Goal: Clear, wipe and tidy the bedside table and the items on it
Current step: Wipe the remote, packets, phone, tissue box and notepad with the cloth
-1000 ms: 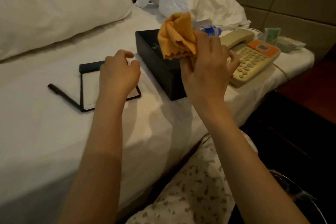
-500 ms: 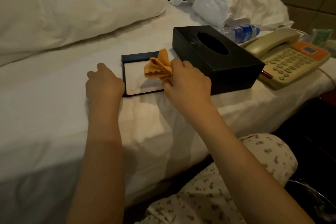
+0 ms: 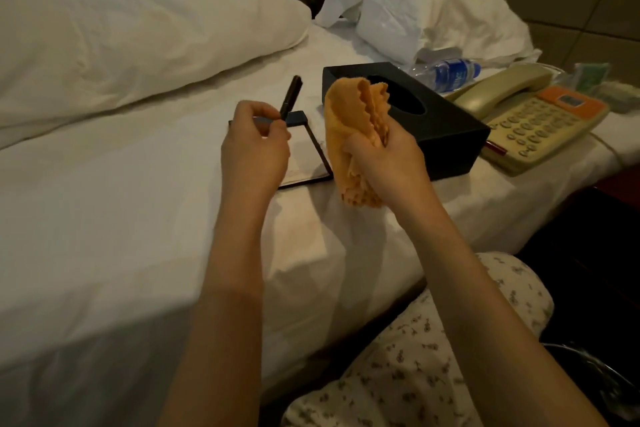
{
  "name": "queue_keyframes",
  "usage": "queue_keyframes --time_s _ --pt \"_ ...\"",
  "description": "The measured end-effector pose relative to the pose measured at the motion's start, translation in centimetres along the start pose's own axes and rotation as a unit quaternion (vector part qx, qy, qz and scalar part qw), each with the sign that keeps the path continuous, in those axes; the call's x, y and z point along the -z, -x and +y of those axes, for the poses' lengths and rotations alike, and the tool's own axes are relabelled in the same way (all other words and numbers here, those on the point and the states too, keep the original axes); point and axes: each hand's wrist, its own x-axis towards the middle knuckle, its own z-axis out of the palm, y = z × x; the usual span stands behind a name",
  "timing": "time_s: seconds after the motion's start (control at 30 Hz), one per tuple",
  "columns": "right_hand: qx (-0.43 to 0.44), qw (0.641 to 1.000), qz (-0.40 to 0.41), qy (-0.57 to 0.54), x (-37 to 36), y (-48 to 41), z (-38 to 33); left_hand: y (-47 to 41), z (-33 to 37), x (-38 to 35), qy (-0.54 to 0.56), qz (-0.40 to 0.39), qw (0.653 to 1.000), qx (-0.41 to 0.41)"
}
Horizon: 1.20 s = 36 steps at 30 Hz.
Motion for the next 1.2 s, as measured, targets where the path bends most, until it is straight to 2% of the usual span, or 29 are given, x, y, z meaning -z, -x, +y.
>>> queue_keyframes --time_s 0.2,0.4,0.6,0.83,1.0,1.1,1.2 --pt "-0.021 0.988 0.019 -0.149 4.3 3.1 -0.8 3.2 2.7 -3.4 0.096 -0.149 0.984 -0.021" --pt "-0.07 0.97 0.151 -0.176 9.4 6.1 1.0 6.9 4.8 -7.1 0.139 -0.298 0.944 -0.034" --pt "-0.154 0.934 0.237 -0.219 13.6 9.5 4.7 11.5 4.9 -12.6 0.125 -0.403 0.907 -0.021" --pt "-0.183 0.883 0.351 -0.251 16.5 14.2 9.7 17.0 3.5 -17.8 0.103 -0.526 0.844 -0.002" --pt "-0.187 0.825 0.447 -0.291 16.4 17.0 13.3 19.8 0.9 -20.1 0.06 -0.577 0.814 0.026" --pt "-0.177 0.819 0.484 -0.25 16.0 17.6 14.8 21.4 -0.7 -21.2 -0.018 -0.566 0.823 -0.043" --pt "-0.191 0.823 0.503 -0.184 15.1 17.7 16.8 22.8 -2.3 -21.9 -0.047 -0.579 0.812 -0.052"
